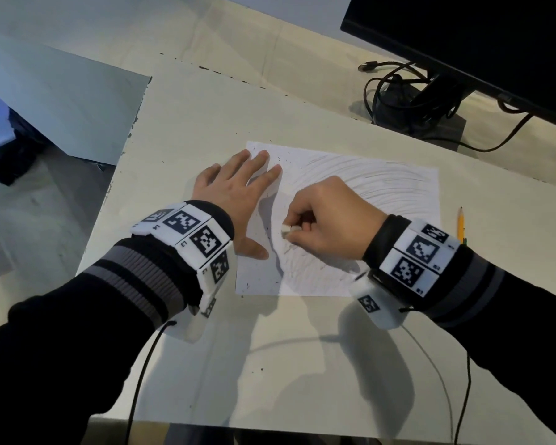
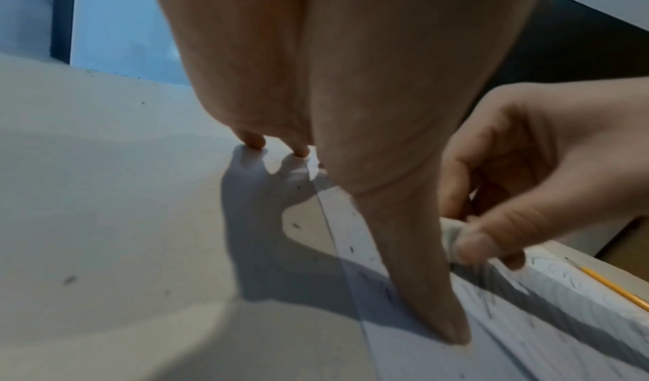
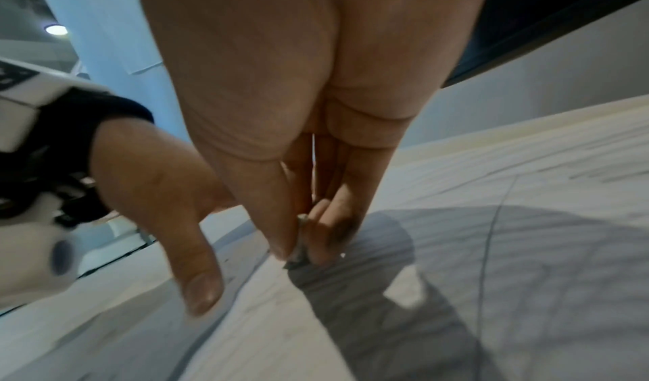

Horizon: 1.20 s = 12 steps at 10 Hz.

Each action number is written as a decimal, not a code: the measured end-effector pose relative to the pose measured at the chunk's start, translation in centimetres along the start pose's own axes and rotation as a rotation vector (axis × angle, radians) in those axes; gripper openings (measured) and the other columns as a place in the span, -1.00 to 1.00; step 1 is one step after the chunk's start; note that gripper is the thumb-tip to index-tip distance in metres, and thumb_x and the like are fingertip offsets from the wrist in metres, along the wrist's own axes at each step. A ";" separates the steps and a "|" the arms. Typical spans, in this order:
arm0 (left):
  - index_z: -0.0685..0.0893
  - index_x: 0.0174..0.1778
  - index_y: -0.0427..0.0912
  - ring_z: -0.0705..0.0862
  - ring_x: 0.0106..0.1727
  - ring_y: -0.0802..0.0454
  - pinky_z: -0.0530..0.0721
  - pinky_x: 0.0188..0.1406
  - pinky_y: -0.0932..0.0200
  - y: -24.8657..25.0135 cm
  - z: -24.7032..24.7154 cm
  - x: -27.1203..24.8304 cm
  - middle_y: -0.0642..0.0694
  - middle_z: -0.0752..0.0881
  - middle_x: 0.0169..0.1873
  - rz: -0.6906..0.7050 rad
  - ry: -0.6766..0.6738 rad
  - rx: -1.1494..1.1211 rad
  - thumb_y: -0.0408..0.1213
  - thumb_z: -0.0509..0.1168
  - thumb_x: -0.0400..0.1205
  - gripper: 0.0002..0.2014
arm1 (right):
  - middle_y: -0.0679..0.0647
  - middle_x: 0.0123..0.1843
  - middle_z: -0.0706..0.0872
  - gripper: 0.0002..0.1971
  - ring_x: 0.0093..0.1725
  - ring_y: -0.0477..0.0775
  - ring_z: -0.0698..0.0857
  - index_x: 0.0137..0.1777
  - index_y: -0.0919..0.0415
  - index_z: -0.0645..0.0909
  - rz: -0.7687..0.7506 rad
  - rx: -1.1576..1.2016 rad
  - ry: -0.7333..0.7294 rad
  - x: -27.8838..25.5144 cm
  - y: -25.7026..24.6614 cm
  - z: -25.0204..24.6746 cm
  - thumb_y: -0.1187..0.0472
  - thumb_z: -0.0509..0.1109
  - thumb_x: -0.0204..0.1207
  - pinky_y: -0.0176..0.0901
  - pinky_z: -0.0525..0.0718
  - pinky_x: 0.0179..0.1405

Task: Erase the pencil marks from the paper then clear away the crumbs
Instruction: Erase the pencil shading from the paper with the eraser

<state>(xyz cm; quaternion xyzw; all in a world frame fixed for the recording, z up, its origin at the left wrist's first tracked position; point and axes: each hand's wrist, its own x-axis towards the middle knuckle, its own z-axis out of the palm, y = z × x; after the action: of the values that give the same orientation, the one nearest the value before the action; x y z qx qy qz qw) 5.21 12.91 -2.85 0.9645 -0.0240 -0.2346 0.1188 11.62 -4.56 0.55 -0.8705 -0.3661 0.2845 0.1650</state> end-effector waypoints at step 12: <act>-0.19 0.73 0.10 -0.30 0.72 0.06 -0.14 0.68 -0.11 -0.1 0.1 -0.1 0.10 -0.29 0.72 -0.001 0.016 -0.063 0.29 0.57 0.30 0.29 | -0.16 -0.42 0.70 -0.90 -0.41 -0.17 0.66 -0.35 0.08 0.77 0.049 0.056 0.086 -2.3 -0.6 1.9 0.31 0.49 0.23 -0.35 0.63 -0.39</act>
<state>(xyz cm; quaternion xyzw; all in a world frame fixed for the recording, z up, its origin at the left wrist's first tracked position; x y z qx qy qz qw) 5.05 13.01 -2.93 0.9621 -0.0152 -0.2277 0.1493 8.84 -5.70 0.26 -0.8857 -0.3288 0.2610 0.1980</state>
